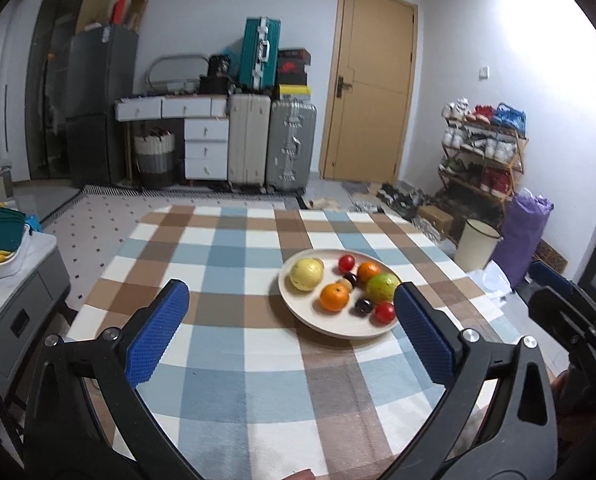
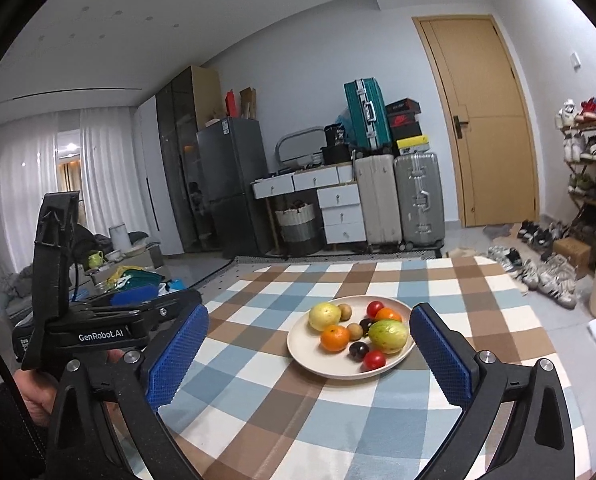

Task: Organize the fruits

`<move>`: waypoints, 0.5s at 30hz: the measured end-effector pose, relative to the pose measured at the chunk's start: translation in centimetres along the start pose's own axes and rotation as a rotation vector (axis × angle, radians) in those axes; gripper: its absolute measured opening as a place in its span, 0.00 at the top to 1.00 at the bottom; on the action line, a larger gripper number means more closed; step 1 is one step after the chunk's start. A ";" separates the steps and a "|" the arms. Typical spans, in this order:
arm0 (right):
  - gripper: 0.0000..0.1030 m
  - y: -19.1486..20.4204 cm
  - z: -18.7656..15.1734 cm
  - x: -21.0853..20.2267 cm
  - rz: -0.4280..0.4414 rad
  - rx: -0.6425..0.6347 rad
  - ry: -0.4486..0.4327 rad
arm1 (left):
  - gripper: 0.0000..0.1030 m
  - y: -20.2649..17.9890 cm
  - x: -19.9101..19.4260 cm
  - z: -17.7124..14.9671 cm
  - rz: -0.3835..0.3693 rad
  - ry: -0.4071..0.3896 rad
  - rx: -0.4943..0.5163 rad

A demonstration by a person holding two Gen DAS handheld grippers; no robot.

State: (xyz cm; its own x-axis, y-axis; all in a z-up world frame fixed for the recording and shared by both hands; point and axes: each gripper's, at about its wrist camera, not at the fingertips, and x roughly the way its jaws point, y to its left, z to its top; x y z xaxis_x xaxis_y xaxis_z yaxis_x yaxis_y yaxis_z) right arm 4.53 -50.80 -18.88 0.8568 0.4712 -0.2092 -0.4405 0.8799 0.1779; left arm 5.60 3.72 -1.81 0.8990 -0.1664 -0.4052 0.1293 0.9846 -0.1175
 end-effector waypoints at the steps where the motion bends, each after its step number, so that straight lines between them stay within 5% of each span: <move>1: 0.01 0.2 -0.1 -0.2 -0.005 -0.010 -0.012 | 0.01 0.1 -0.2 -0.2 0.009 -0.013 0.004; 15: 0.01 0.2 -3.1 0.0 -0.122 -0.131 -0.088 | 0.01 1.0 0.2 -3.3 0.083 -0.127 0.038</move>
State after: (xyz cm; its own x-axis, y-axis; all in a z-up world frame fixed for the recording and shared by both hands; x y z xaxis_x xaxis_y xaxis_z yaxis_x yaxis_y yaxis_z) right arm 3.56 -50.45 -21.82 0.9235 0.3588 -0.1356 -0.3583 0.9332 0.0285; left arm 4.55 4.50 -4.99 0.9526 -0.0789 -0.2937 0.0662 0.9964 -0.0532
